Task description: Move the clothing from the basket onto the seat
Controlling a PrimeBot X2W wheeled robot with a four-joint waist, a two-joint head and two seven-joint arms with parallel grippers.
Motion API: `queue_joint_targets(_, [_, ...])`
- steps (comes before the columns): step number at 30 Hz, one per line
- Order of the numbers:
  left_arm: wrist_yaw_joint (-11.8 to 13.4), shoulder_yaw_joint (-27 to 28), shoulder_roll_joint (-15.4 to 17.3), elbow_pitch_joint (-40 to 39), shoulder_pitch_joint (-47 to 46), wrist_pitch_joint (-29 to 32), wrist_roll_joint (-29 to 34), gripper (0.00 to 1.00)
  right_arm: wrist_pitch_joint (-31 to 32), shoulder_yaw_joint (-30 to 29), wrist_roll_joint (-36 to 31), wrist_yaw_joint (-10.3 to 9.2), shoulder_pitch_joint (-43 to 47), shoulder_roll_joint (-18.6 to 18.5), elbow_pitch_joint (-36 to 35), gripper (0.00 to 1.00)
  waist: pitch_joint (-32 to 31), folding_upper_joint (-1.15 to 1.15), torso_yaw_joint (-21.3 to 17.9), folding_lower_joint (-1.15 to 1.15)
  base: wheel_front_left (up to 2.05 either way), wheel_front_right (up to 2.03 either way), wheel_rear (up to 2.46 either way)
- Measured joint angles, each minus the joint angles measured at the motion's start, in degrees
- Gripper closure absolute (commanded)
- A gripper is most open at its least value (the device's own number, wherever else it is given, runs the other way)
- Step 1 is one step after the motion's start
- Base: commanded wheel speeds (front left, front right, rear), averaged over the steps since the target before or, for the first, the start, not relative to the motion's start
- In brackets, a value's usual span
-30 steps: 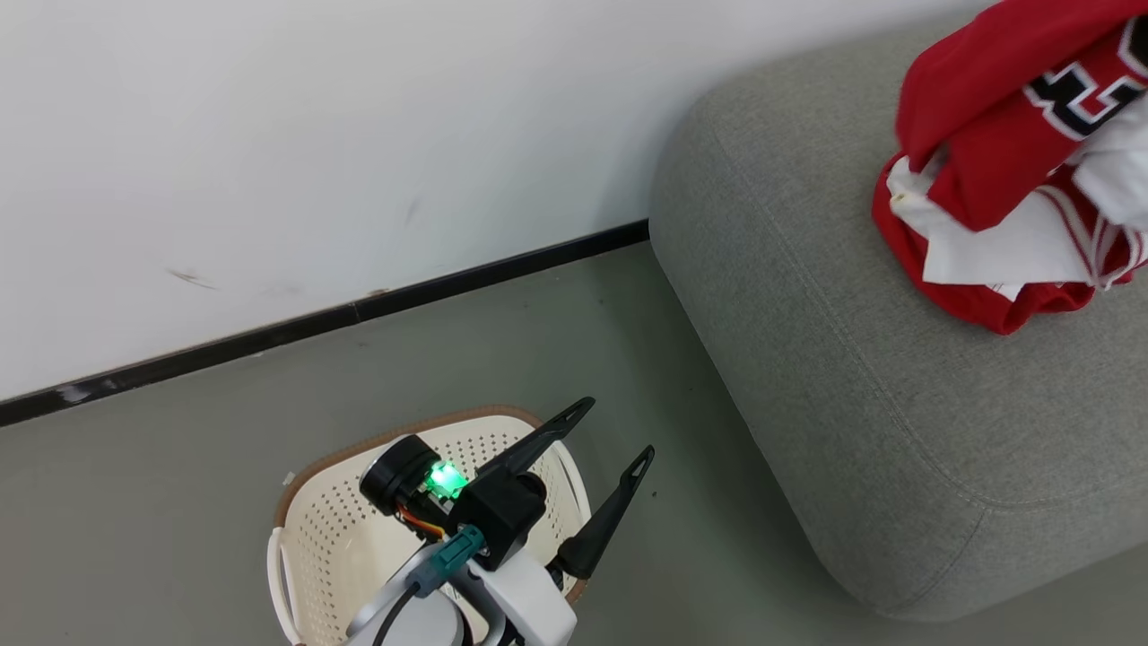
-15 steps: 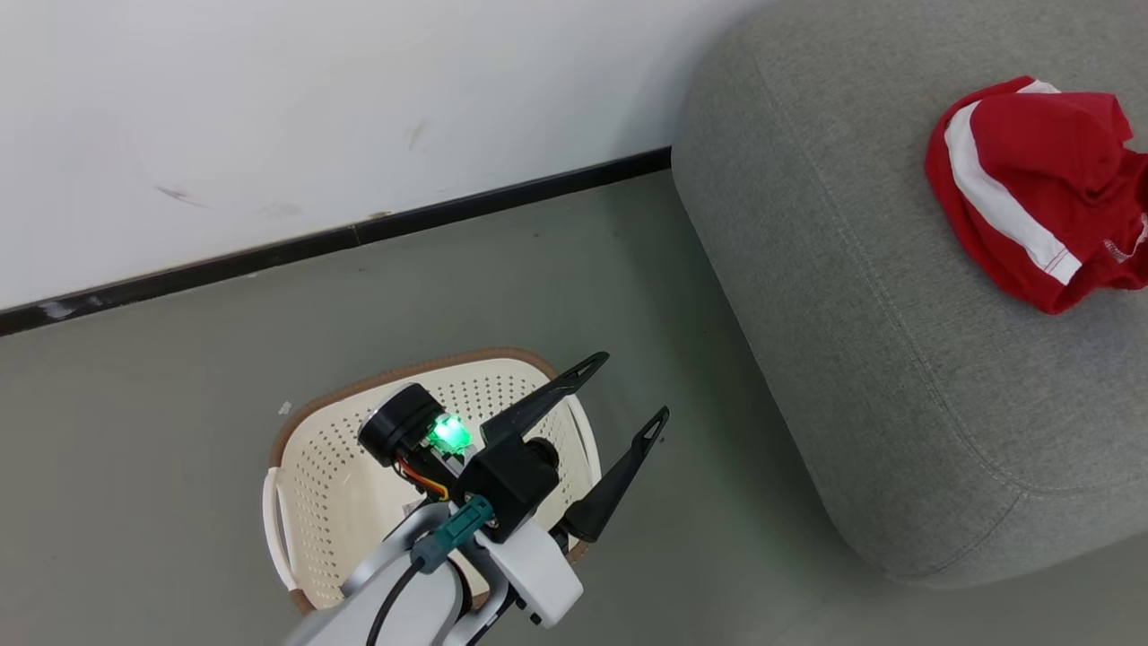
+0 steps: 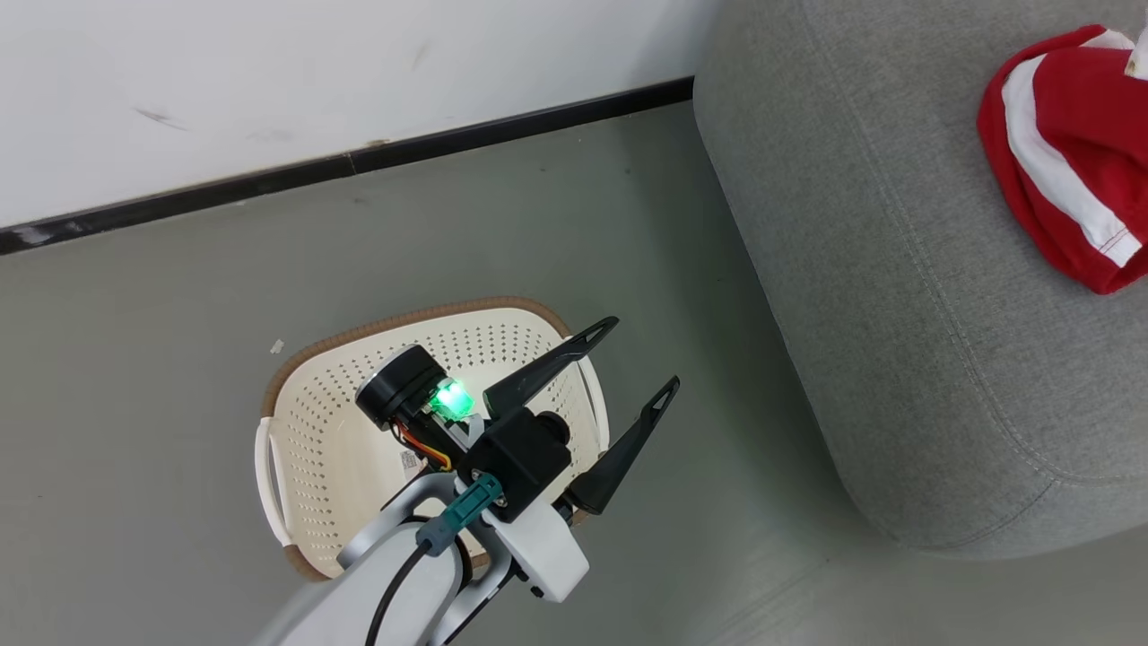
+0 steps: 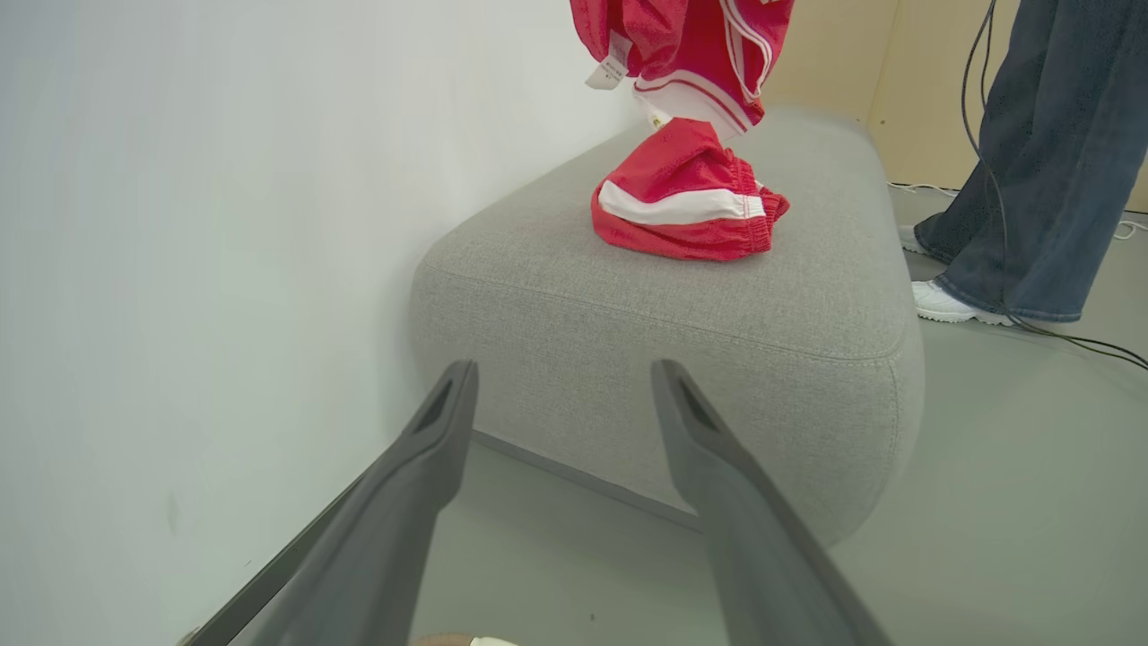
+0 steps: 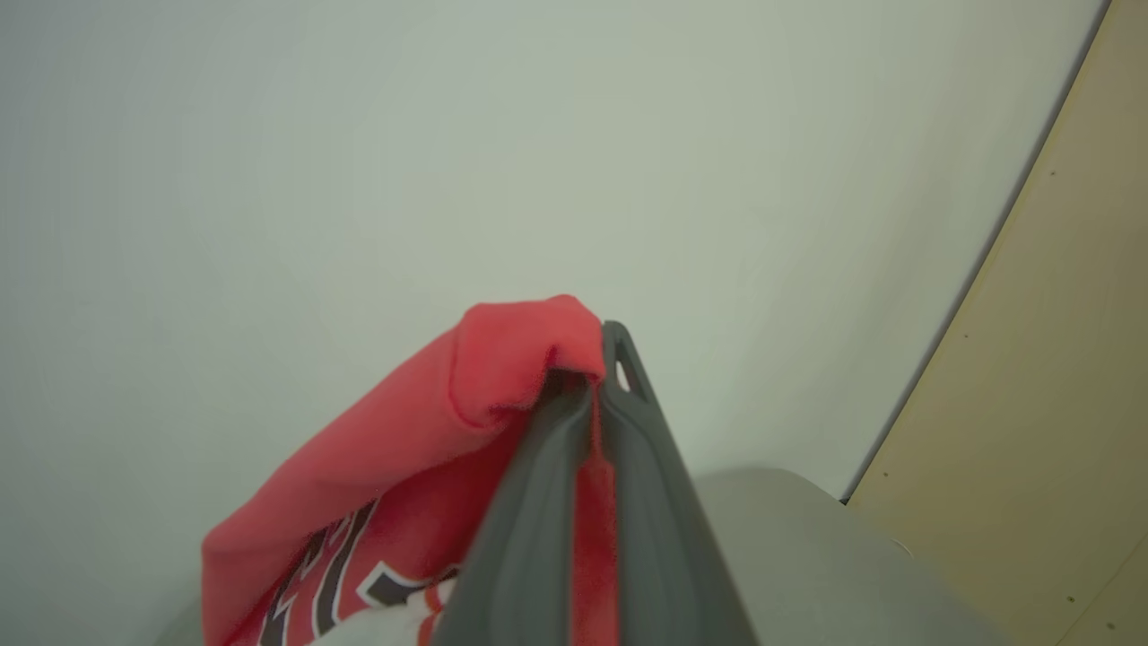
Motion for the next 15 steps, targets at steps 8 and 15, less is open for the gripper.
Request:
queue_joint_targets(8, [0.0,0.2,0.9,-1.0,-1.1,1.0,0.3,0.0,-1.3,-0.1,-0.5,0.0,5.6,4.9,7.0,1.0,3.1,0.0,0.8,0.0,0.0,0.0,0.0])
queue_joint_targets(15, [0.0,0.5,1.1,-1.8,-2.3,1.2,0.8,0.0,-3.0,-1.7,-1.0,0.0,8.9,7.6,11.3,1.0,5.2,0.0,1.2,0.0,0.0,0.0,0.0])
